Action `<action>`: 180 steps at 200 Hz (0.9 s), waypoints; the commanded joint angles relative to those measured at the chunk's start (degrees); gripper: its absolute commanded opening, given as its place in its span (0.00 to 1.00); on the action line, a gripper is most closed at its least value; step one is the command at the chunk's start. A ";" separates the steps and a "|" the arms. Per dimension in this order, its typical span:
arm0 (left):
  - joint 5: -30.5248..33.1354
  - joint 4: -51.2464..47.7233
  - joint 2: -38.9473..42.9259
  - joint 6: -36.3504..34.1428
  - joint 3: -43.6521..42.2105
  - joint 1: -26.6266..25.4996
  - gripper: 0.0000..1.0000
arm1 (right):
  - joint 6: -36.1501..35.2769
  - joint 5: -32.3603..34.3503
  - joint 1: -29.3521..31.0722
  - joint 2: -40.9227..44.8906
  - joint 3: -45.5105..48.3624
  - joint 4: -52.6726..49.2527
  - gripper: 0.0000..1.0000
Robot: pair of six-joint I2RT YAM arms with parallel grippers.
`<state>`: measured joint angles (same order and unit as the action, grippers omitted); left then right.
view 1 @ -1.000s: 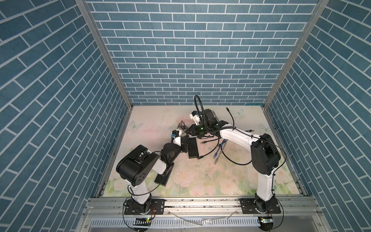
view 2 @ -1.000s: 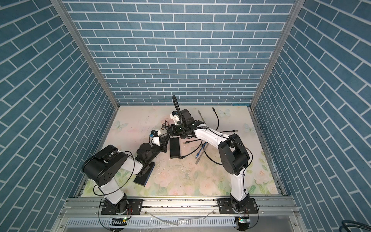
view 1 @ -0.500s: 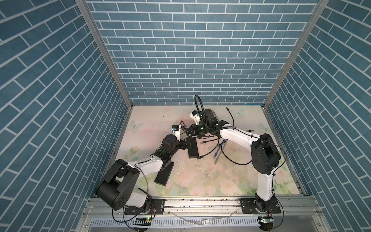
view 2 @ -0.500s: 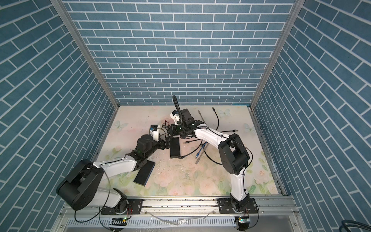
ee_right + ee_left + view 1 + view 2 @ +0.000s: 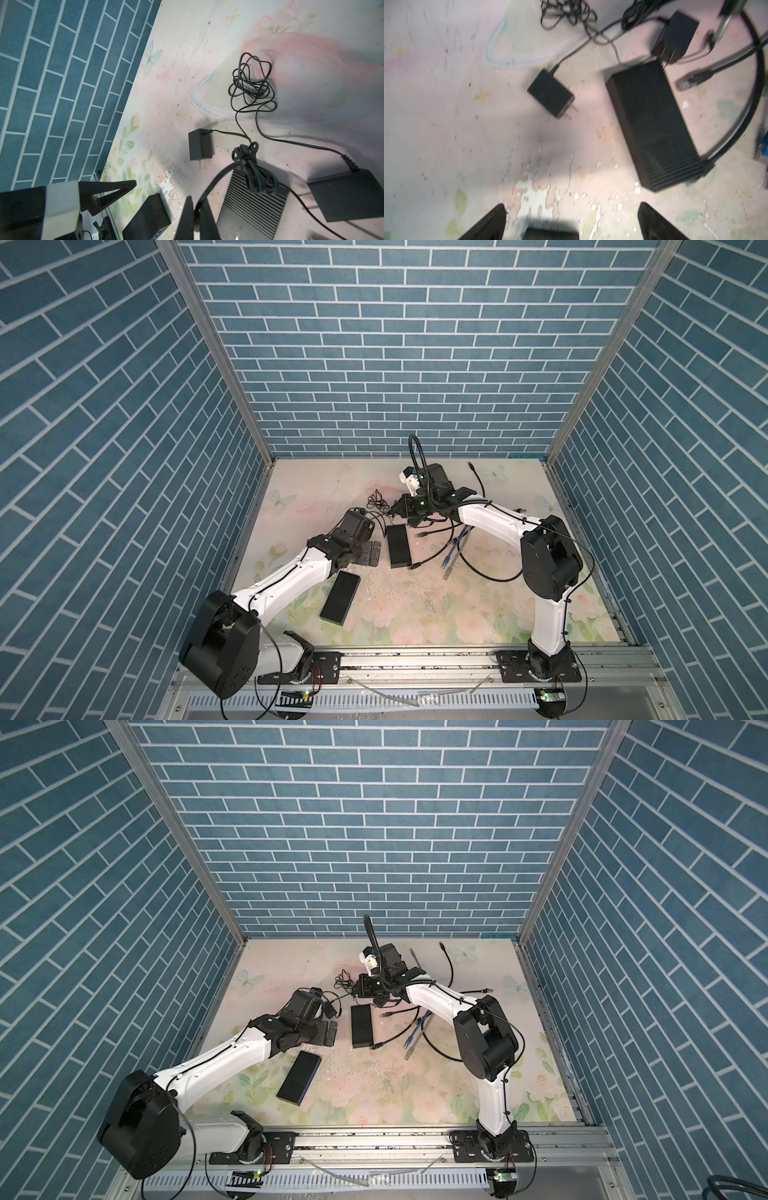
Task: Insert the plug into the switch port
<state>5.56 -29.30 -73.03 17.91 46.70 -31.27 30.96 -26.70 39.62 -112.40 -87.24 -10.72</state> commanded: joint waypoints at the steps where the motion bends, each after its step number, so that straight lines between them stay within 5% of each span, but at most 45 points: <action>1: -3.74 -12.66 4.85 1.07 0.70 0.05 1.00 | -2.30 -0.67 -0.56 0.10 0.78 -1.19 0.00; 71: -4.32 -24.29 7.95 5.31 1.88 -1.38 0.99 | -2.02 -4.13 -0.61 -0.20 0.92 0.19 0.00; 131: -1.17 -22.56 2.67 11.73 -2.52 -2.86 1.00 | -1.87 -4.85 -0.60 0.08 1.91 1.27 0.00; 180: 1.23 -17.15 7.19 11.88 -8.19 -4.62 1.00 | -0.30 -6.59 -0.67 0.32 2.73 3.33 0.00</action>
<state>3.90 -48.53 -68.62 28.64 40.71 -35.44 30.09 -31.18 39.09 -112.40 -86.13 -9.72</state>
